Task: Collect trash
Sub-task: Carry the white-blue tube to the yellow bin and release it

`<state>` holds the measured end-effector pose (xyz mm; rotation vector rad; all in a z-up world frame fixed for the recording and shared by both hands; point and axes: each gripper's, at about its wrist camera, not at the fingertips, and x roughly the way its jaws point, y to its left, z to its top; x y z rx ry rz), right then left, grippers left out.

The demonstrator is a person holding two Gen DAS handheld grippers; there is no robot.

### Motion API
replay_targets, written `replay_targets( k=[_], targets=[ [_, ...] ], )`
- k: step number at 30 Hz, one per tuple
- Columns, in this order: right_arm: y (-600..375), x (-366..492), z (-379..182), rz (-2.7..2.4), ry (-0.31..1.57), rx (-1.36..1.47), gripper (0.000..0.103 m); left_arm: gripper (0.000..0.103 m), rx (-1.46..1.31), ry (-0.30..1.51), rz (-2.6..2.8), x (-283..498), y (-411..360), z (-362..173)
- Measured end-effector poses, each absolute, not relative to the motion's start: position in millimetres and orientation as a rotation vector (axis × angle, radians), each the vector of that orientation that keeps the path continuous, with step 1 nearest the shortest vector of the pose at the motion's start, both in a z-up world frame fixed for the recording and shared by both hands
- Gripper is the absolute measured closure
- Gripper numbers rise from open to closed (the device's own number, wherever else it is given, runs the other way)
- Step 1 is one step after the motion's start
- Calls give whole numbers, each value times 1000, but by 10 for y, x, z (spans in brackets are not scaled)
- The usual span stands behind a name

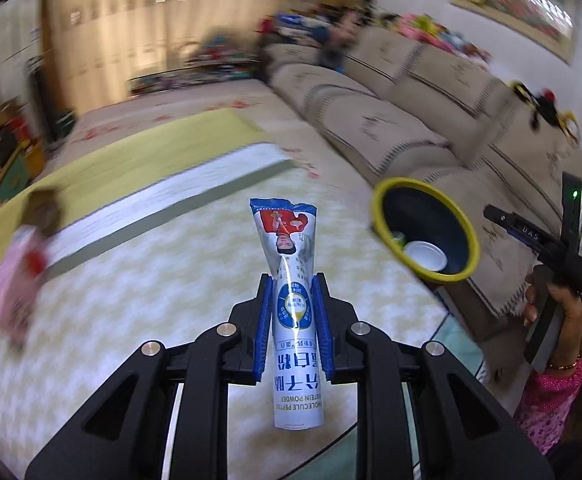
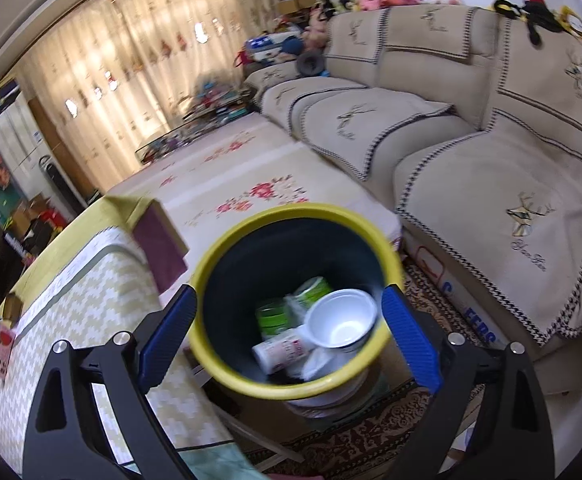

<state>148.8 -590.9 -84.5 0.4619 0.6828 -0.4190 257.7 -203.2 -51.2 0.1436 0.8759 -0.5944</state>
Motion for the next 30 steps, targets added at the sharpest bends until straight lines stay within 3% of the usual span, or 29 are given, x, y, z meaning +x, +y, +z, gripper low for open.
replay_targets(
  k=[11, 21, 24, 26, 30],
  targets=[
    [-6429, 1250, -1065, -497, 688, 521, 14, 82, 343, 960, -786, 2897, -3924, -950],
    [-6705, 1090, -1178, -545, 698, 551, 14, 81, 418, 1011, -848, 3100, -5049, -1354],
    [-6758, 1056, -1203, -555, 700, 556, 14, 66, 413, 1016, -843, 3121, -5180, -1411],
    [-6754, 1046, -1210, -554, 702, 557, 14, 44, 397, 1013, -832, 3125, -5212, -1414],
    [-6696, 1056, -1196, -535, 700, 552, 14, 35, 377, 974, -819, 3050, -5038, -1277]
  ],
)
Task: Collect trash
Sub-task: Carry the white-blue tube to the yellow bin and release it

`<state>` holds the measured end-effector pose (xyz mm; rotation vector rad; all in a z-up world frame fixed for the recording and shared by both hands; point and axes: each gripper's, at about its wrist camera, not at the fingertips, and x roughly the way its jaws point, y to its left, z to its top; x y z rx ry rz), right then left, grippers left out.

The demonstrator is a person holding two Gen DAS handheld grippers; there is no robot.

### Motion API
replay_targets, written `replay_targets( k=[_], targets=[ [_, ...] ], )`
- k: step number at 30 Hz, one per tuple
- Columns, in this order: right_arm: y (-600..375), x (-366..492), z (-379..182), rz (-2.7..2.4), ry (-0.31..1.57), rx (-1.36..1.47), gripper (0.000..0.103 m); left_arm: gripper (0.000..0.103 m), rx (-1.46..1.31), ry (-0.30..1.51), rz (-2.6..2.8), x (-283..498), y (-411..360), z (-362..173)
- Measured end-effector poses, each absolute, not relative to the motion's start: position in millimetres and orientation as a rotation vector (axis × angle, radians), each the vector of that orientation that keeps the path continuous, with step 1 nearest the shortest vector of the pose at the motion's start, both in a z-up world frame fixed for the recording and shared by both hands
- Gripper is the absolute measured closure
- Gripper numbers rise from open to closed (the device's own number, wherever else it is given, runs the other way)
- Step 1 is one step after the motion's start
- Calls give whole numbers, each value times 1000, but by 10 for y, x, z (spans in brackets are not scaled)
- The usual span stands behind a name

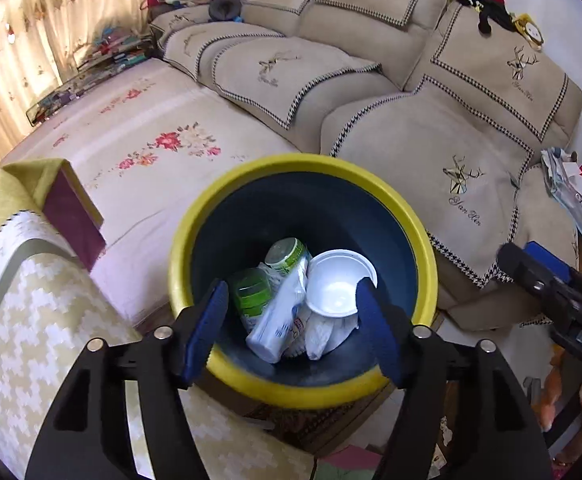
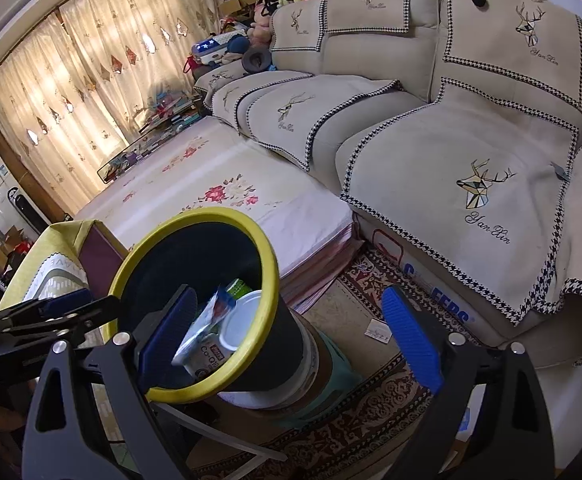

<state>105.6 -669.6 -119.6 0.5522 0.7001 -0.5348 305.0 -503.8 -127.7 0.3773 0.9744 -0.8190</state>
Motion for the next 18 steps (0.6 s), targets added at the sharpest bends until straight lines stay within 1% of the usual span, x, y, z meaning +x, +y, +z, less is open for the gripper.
replay_targets(
  k=[2, 8, 14, 18],
  targets=[
    [-6661, 1062, -1179, -523, 699, 548, 14, 27, 354, 934, -812, 2968, -4838, -1111],
    [-6450, 1169, -1112, -474, 704, 521, 14, 15, 234, 825, -786, 2666, -4005, -592],
    [-6108, 1330, -979, -404, 702, 474, 14, 11, 150, 766, -700, 2423, -3108, -352],
    [-5771, 1519, -887, -319, 710, 431, 14, 10, 114, 738, -593, 2303, -2464, -364]
  ],
)
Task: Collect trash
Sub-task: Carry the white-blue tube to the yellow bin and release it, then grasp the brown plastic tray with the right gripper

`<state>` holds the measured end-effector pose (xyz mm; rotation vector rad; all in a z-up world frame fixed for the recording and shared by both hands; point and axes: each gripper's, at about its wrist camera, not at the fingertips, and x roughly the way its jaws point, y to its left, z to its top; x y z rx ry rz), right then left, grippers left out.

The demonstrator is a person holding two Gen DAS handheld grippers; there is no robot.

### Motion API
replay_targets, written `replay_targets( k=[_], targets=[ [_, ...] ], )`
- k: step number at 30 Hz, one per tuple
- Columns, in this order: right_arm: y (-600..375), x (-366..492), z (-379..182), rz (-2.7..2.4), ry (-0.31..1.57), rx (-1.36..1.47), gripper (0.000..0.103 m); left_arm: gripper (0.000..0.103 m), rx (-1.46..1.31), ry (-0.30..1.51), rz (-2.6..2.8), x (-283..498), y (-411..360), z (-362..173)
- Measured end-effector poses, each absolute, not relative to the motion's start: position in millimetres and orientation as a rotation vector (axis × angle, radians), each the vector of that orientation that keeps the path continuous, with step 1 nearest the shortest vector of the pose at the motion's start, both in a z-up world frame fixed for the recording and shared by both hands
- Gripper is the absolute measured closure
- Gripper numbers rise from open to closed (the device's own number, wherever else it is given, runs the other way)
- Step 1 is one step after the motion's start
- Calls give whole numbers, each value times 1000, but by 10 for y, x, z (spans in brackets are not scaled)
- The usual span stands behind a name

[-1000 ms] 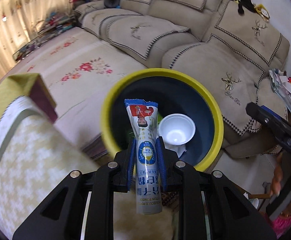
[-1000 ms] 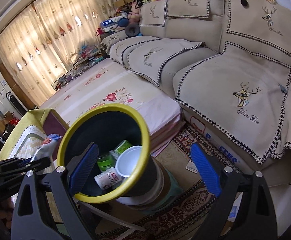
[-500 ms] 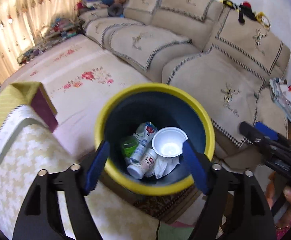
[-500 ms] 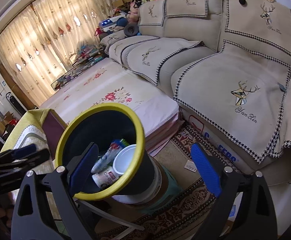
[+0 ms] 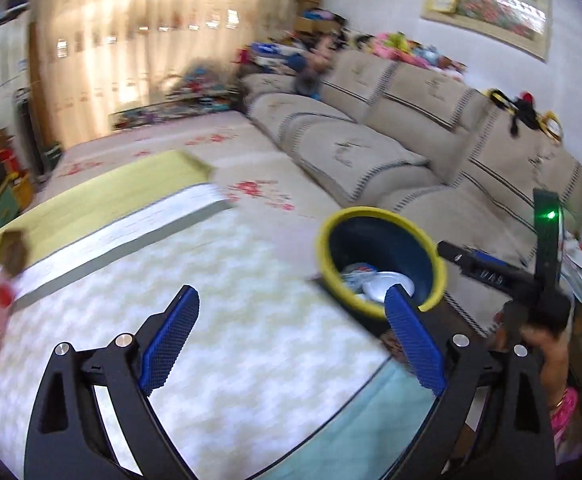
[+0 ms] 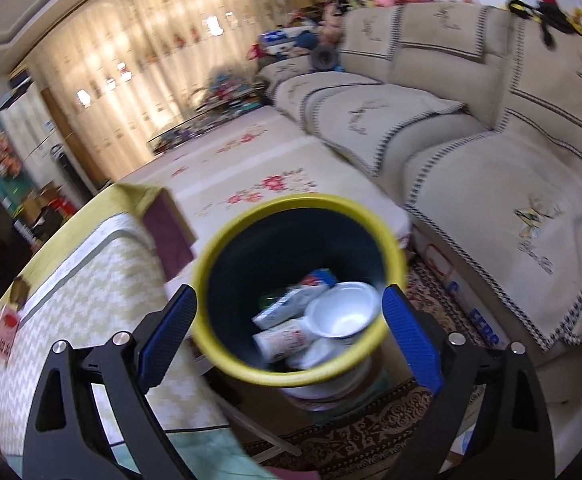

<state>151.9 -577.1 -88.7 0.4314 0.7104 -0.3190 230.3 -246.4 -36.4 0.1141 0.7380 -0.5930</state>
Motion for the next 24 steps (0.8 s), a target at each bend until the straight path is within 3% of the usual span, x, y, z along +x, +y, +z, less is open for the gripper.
replay_targets(
  k=[12, 21, 24],
  targets=[
    [-4274, 2473, -535, 54, 774, 210, 14, 10, -66, 708, -235, 2515, -446, -787],
    [-3069, 3382, -260, 276, 813, 123, 14, 10, -36, 623, -119, 2816, 467, -862],
    [-2669, 3670, -213, 331, 830, 121, 21, 10, -87, 629, -132, 2865, 563, -948]
  ],
)
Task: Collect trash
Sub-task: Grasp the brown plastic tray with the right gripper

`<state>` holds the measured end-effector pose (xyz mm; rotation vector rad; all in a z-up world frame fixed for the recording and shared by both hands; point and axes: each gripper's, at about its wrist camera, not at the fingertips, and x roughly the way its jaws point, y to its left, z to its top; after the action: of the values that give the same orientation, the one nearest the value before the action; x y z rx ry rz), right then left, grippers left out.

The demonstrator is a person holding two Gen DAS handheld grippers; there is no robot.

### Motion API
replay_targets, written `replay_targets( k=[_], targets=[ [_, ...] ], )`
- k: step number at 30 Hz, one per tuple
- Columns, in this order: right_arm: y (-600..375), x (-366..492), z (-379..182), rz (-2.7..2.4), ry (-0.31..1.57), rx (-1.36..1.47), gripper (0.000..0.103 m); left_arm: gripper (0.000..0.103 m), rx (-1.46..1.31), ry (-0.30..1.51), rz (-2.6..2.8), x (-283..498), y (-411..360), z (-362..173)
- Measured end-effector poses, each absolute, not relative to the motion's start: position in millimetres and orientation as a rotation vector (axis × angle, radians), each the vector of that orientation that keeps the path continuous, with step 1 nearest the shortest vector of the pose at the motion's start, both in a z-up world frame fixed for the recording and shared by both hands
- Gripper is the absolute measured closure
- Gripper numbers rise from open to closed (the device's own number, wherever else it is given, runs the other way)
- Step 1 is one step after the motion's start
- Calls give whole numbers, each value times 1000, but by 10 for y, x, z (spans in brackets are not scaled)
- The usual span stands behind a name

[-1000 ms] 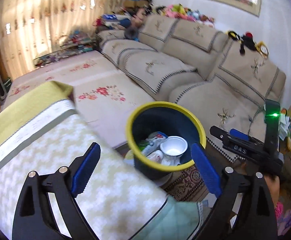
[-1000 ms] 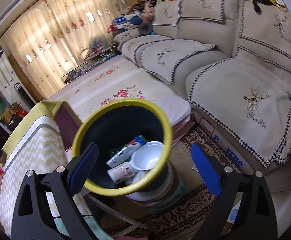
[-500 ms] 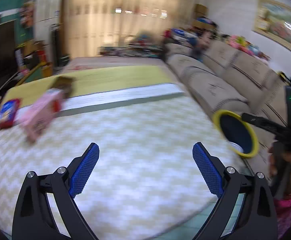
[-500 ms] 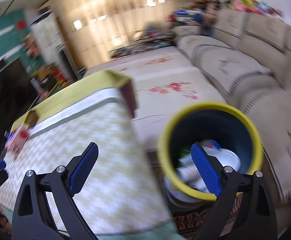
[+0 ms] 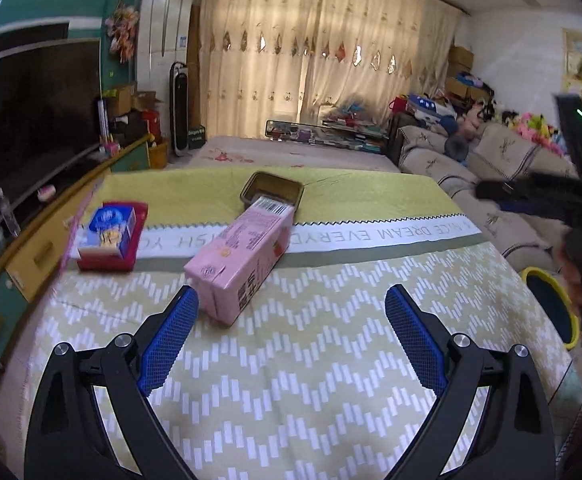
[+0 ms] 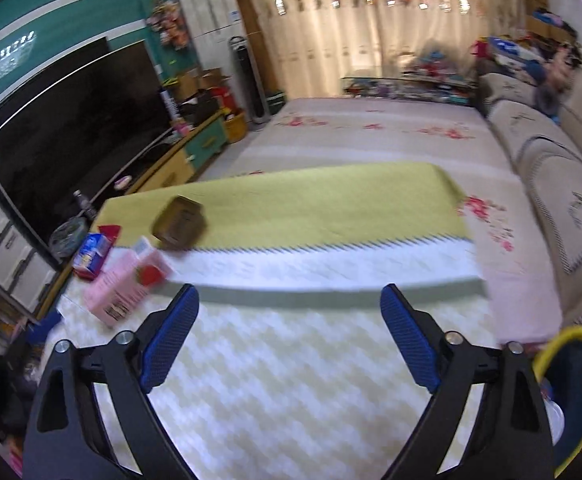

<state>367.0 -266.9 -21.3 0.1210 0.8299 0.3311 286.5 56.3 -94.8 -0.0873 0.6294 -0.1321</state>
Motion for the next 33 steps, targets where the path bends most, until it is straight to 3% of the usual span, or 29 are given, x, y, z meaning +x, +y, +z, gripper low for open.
replay_targets(
  k=[11, 26, 30, 33],
  targets=[
    [-1495, 4622, -561, 414, 966, 111, 66, 10, -164, 714, -137, 2942, 609, -1177],
    [-945, 5083, -946, 353, 1057, 69, 72, 10, -193, 756, -168, 3070, 626, -1314],
    [-953, 5115, -1005, 339, 1060, 80, 92, 10, -192, 758, -173, 3084, 622, -1330],
    [-1058, 5119, -994, 332, 1045, 112, 98, 10, -189, 757, -172, 3085, 623, -1331]
  ],
)
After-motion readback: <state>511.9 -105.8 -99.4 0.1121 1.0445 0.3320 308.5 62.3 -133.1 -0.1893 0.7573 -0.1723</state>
